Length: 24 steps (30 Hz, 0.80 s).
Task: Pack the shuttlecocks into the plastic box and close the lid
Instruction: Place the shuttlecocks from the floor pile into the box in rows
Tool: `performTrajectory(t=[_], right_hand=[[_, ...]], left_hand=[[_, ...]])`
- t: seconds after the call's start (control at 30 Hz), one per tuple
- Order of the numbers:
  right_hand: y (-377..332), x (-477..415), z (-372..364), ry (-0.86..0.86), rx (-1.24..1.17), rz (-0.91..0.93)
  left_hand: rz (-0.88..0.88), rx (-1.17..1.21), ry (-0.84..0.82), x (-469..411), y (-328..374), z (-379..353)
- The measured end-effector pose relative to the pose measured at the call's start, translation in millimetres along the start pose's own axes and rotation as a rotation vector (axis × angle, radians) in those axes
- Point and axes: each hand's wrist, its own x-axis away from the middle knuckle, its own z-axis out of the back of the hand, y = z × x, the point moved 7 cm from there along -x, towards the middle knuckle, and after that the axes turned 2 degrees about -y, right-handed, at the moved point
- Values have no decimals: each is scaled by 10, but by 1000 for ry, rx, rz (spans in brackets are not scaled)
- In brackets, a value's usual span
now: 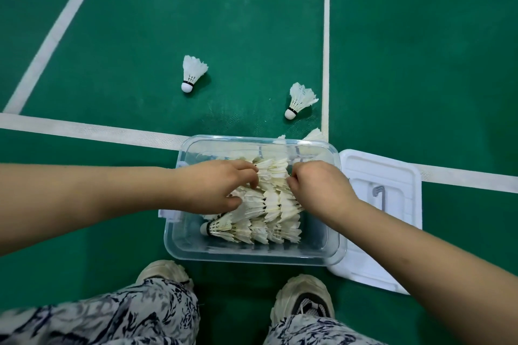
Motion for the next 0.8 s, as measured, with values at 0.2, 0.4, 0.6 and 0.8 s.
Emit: performTrajectory(t=[0.2, 0.4, 0.6, 0.8], right_hand=[[-63, -75, 369, 136, -22, -13], [-260, -720, 688, 237, -20, 67], [174, -1560, 429, 135, 65, -79], [603, -1734, 291, 198, 101, -196]], left_hand=[[44, 69, 377, 18, -318, 666], [234, 112, 559, -270, -1058, 1000], [406, -1, 414, -822, -1925, 995], [447, -216, 418, -1025, -2332, 1055]])
